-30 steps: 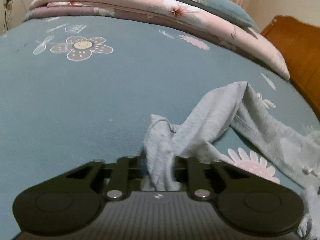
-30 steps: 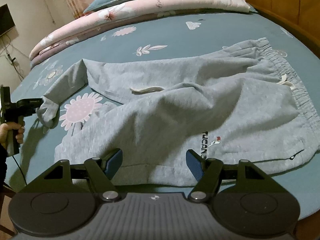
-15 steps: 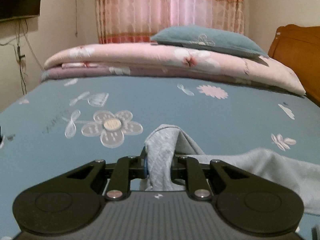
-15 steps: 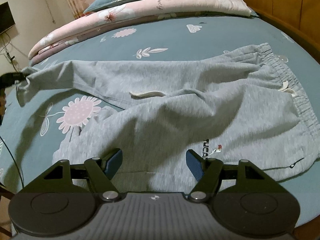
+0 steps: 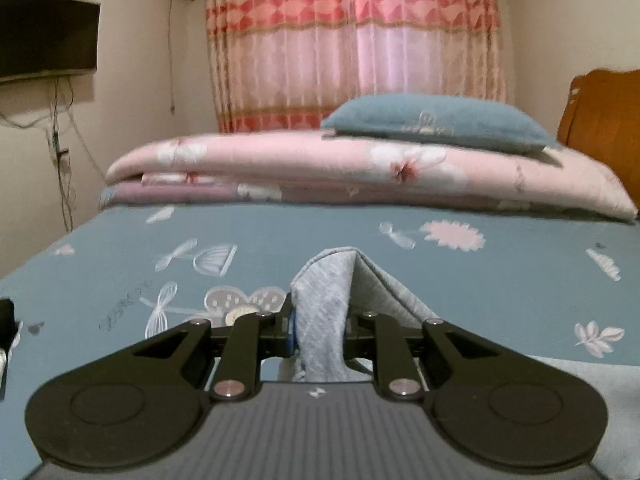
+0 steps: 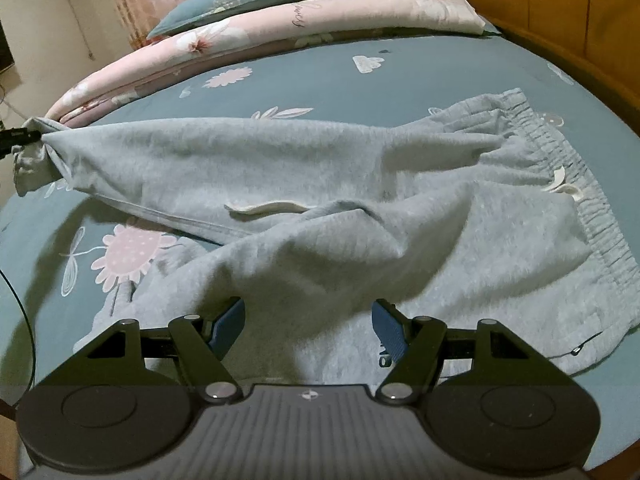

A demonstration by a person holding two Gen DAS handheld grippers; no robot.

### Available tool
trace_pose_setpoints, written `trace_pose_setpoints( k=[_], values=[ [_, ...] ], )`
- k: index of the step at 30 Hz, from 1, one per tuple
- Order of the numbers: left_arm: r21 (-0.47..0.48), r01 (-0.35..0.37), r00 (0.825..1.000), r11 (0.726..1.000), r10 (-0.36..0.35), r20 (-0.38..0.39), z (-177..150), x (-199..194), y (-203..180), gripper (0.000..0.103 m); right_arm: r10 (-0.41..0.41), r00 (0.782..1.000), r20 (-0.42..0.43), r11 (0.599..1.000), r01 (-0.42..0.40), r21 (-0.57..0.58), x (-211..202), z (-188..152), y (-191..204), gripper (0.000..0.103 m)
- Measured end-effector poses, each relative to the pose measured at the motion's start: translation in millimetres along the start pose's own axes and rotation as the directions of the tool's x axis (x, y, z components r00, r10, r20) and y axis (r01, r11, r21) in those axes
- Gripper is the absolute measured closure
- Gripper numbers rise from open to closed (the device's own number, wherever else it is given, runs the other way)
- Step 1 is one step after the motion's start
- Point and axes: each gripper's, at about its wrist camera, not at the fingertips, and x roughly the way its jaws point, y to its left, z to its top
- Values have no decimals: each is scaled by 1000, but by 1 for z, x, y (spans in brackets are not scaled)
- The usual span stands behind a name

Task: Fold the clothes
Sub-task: 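Pull the pant leg cuff straight with the left gripper, then open it, then move both grippers toward the waistband of the grey sweatpants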

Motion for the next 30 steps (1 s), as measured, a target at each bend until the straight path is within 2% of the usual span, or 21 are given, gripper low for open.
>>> trace_pose_setpoints(
  k=[7, 11, 12, 13, 16, 25, 28, 30],
  values=[
    [-17, -37, 988, 999, 34, -152, -26, 51, -2, 84, -12, 1000, -18, 1000, 12, 8, 10, 0, -6, 29],
    [-1, -45, 976, 999, 44, -213, -40, 68, -5, 67, -17, 1000, -25, 1000, 18, 20, 16, 1, -11, 29],
    [9, -42, 975, 999, 43, -218, -43, 68, -6, 58, -17, 999, -27, 1000, 18, 23, 17, 1, -12, 29],
    [27, -37, 976, 999, 42, -214, -44, 67, -8, 55, -16, 999, -29, 1000, 17, 26, 19, 1, -12, 29],
    [74, -32, 977, 997, 47, -209, -46, 62, -14, 53, -14, 999, -34, 1000, 15, 26, 23, 1, -12, 29],
    [64, -6, 975, 998, 20, -223, -36, 34, -16, 51, 1, 1000, -11, 1000, 0, 27, 10, 3, -8, 29],
    [65, 54, 969, 996, -36, -243, -37, 14, -22, 43, 7, 1000, 8, 1000, -7, 24, -1, 4, -6, 29],
    [85, 91, 966, 992, -67, -248, -40, -2, -29, 43, 14, 1000, 26, 1000, -15, 22, -12, 4, -4, 29]
  ],
)
